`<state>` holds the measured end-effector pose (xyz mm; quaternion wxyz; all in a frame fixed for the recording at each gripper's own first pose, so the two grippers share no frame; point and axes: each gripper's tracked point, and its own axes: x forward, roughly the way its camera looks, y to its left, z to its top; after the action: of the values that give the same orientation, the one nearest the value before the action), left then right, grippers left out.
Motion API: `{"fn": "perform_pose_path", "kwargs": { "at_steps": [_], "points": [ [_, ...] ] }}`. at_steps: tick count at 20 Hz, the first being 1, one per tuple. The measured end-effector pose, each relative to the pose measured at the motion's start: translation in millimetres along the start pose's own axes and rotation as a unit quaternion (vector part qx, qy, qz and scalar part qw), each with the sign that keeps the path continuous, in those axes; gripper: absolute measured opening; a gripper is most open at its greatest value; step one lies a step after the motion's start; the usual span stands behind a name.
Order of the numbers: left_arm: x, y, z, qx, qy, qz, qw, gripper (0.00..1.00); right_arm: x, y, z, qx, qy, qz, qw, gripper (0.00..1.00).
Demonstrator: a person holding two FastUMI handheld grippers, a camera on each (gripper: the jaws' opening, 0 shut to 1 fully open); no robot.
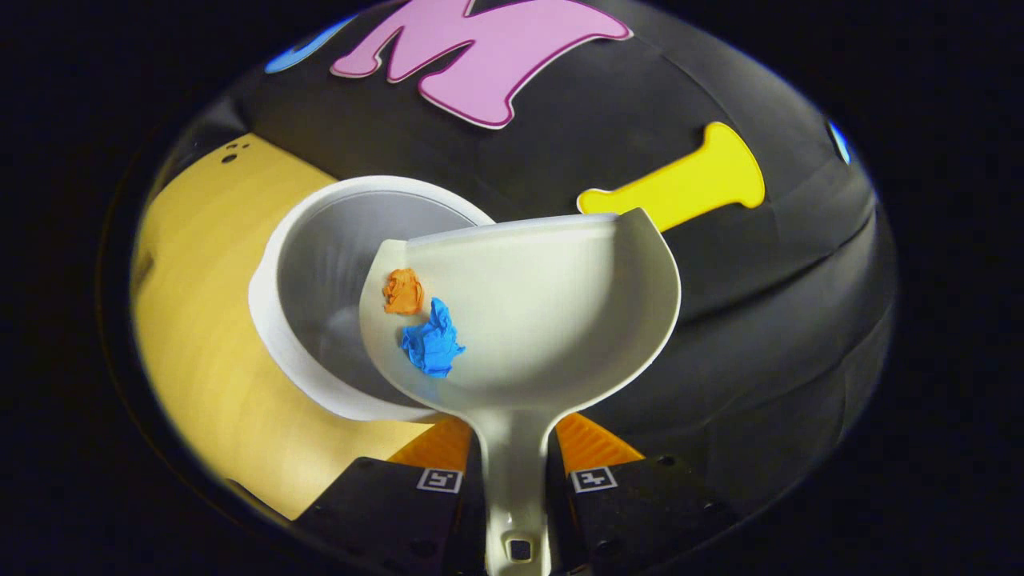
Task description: Pick up the small broom and dustpan from the desktop, sweep the trash into the dustpan with the broom, and then empty the trash into the garbage bin.
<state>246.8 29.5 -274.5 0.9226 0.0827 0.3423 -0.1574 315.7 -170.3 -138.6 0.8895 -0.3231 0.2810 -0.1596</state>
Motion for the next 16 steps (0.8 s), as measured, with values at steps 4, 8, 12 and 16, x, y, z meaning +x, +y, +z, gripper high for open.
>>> {"fn": "perform_pose_path", "kwargs": {
  "at_steps": [4, 8, 12, 16],
  "points": [
    [4, -1, 0, -0.012, 0.001, -0.002, 1.0, 0.28, 7, -7, 2, -0.088, -0.007, -0.034, 0.996, 0.34],
    [7, -3, -3, -0.021, 0.003, 0.0, 1.0, 0.28, 10, -10, 4, -0.149, -0.012, -0.06, 0.987, 0.3],
    [11, -5, -9, -0.029, 0.005, 0.003, 1.0, 0.28, 14, -12, 16, -0.241, -0.026, -0.089, 0.966, 0.3],
    [12, -13, -9, -0.052, 0.001, -0.007, 0.999, 0.28, 10, -22, 27, -0.329, -0.042, -0.099, 0.938, 0.34]
  ]
}}
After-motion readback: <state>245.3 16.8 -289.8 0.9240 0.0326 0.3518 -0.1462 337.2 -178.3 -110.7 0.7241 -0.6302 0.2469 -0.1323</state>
